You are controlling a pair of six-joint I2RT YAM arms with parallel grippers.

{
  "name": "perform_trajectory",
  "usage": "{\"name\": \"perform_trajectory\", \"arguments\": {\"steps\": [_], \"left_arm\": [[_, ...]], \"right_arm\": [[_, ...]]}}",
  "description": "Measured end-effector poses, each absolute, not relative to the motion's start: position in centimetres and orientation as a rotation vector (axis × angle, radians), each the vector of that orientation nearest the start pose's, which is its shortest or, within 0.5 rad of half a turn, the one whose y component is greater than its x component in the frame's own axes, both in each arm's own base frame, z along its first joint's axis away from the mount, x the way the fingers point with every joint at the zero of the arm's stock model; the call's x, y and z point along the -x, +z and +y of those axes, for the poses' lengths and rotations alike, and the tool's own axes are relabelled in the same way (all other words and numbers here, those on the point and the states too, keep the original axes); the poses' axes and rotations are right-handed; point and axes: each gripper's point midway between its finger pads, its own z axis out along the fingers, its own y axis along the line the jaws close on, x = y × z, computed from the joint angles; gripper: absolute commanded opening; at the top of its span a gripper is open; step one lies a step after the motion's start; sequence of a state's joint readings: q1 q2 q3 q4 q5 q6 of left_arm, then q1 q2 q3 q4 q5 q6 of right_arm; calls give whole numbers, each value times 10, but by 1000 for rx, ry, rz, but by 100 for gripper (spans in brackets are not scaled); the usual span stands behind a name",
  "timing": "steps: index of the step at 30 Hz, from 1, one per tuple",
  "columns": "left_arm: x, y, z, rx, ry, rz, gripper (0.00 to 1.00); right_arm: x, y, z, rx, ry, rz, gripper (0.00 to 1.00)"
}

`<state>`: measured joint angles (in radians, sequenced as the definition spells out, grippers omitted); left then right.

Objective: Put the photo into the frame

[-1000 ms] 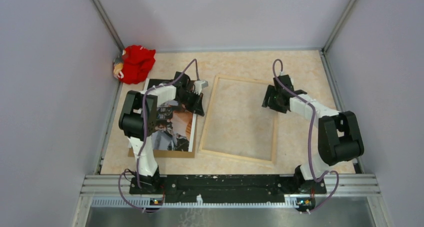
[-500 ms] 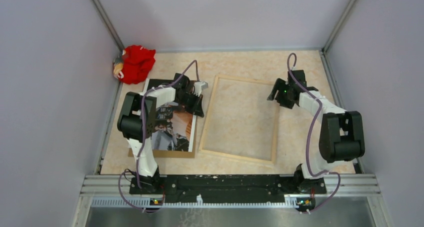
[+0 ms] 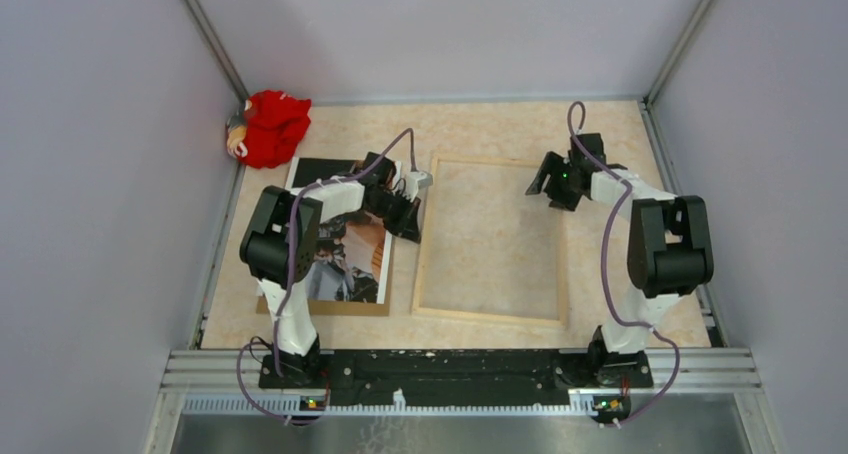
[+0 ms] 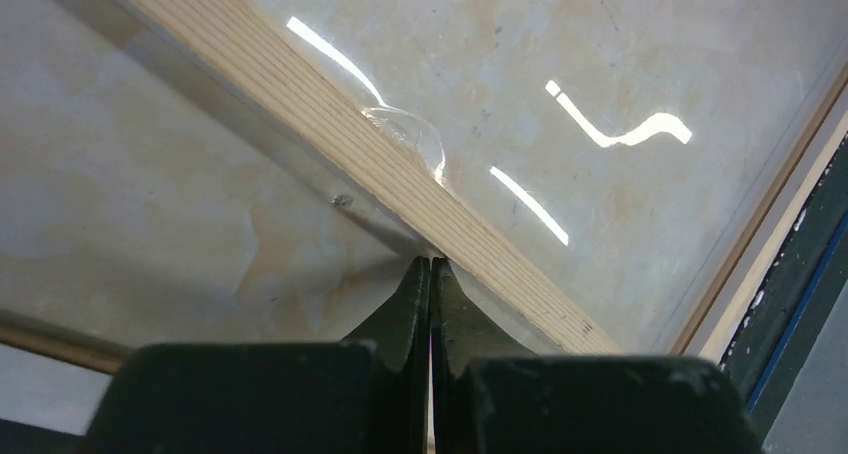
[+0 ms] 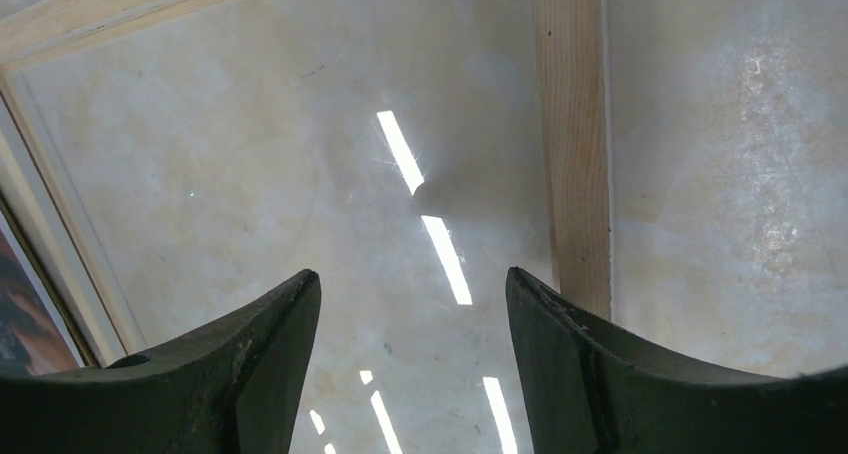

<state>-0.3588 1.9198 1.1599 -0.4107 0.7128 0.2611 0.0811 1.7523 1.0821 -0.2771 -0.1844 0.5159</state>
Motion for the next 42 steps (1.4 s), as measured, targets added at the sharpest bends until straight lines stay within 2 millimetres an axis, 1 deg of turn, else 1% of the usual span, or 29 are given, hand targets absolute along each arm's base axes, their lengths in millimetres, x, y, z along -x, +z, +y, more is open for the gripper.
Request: {"name": "perform_trajectory", "arguments": {"steps": [4, 6, 8, 9, 11, 13, 14, 15, 16, 17, 19, 20, 21, 23, 25, 26, 28, 30, 32, 34, 36, 38, 40, 42], "left_arm": [[-309, 24, -239, -1013, -1005, 2421, 0], [-308, 24, -240, -1016, -1006, 2421, 0], [-308, 24, -238, -1010, -1006, 2424, 0], [-309, 24, -236, -1004, -1005, 2429, 2], [-311, 26, -230, -991, -994, 2454, 11], [-318, 30, -216, -962, -968, 2479, 21], [-325, 34, -209, -940, -952, 2485, 27], [-335, 41, -198, -912, -935, 2485, 33], [-348, 49, -186, -878, -912, 2479, 37], [-361, 58, -173, -847, -883, 2466, 40], [-385, 78, -142, -781, -811, 2441, 45], [-396, 89, -124, -744, -773, 2426, 46], [-405, 99, -105, -709, -732, 2411, 47], [-418, 117, -57, -615, -639, 2395, 47], [-422, 123, -12, -532, -541, 2403, 47], [-422, 122, 11, -489, -488, 2417, 47], [-415, 115, 57, -397, -384, 2459, 46], [-401, 102, 92, -318, -293, 2511, 45], [-384, 85, 117, -260, -219, 2565, 44], [-366, 67, 135, -223, -139, 2618, 42], [-352, 51, 143, -209, -79, 2657, 40], [-341, 38, 145, -216, -45, 2689, 39], [-338, 32, 145, -219, -29, 2697, 38], [-340, 30, 145, -222, -22, 2688, 38]], "right_arm": [[-408, 56, 83, -478, 487, 2506, 68], [-413, 63, 79, -477, 489, 2487, 68], [-413, 73, 73, -481, 491, 2465, 68], [-413, 78, 70, -484, 494, 2452, 68], [-414, 93, 67, -480, 504, 2414, 68], [-416, 111, 68, -464, 500, 2369, 68], [-415, 117, 72, -446, 499, 2356, 68], [-414, 123, 81, -419, 502, 2345, 68], [-412, 128, 94, -384, 509, 2341, 68], [-410, 131, 112, -340, 526, 2342, 68], [-402, 137, 156, -242, 575, 2343, 68], [-394, 139, 183, -182, 603, 2350, 68], [-389, 142, 205, -132, 631, 2354, 68], [-381, 150, 254, -34, 686, 2353, 68], [-380, 159, 307, 57, 738, 2336, 68], [-381, 161, 325, 82, 755, 2328, 68], [-382, 160, 365, 136, 775, 2322, 68], [-384, 150, 394, 165, 772, 2328, 68], [-386, 134, 412, 177, 750, 2350, 68], [-387, 112, 425, 183, 712, 2383, 68], [-387, 88, 429, 181, 659, 2426, 68], [-388, 67, 430, 176, 615, 2462, 68], [-389, 52, 429, 168, 579, 2490, 68], [-390, 41, 428, 163, 555, 2506, 68]]}}
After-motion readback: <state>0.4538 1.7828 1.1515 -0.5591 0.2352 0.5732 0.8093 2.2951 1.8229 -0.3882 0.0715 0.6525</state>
